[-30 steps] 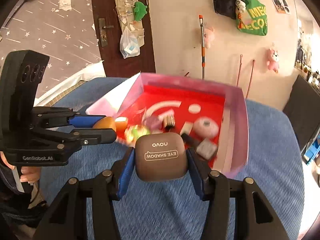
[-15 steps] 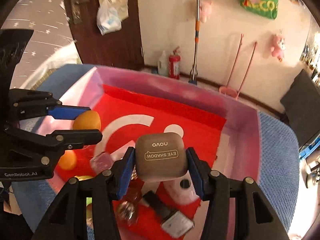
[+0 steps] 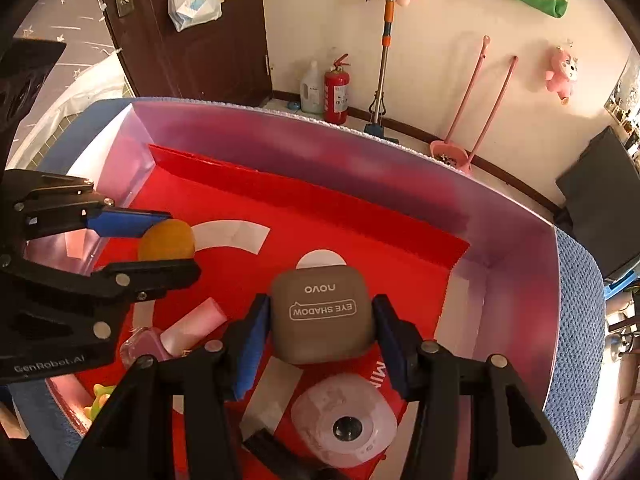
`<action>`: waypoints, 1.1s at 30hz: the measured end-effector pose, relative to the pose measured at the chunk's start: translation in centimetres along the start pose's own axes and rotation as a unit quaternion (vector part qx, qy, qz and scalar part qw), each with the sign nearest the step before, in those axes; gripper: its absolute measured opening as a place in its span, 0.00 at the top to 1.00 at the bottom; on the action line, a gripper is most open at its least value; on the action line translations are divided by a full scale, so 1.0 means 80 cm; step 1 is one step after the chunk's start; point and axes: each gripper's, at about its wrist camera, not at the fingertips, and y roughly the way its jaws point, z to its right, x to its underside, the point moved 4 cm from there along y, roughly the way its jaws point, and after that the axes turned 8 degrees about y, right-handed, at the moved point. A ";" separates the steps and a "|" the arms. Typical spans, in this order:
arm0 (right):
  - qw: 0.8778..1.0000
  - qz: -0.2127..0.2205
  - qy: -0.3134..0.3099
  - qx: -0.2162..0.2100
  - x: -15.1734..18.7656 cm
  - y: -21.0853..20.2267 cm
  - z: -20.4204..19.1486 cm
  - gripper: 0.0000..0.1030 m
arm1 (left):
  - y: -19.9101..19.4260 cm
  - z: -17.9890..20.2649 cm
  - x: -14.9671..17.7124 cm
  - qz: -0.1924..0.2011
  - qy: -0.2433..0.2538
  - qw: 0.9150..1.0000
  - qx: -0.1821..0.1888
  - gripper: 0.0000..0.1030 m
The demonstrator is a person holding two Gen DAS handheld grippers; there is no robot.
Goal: Organize rigid objects
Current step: 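Carry the orange ball into the box with the left tool while the right tool carries the eye shadow case, then open both tools to release the ball and eye shadow case in the box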
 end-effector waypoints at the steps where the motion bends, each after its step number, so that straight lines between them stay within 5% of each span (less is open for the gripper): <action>1: 1.000 -0.003 0.000 0.001 -0.001 0.003 0.000 0.47 | 0.001 0.000 0.000 -0.001 -0.001 1.000 -0.001 0.65; 24: 1.000 -0.012 -0.013 0.023 -0.001 0.017 -0.008 0.47 | 0.009 0.008 -0.004 -0.014 -0.008 1.000 -0.009 0.65; 33: 0.999 -0.013 -0.014 0.027 -0.001 0.014 -0.010 0.46 | 0.006 -0.004 0.001 -0.009 -0.021 1.000 -0.010 0.51</action>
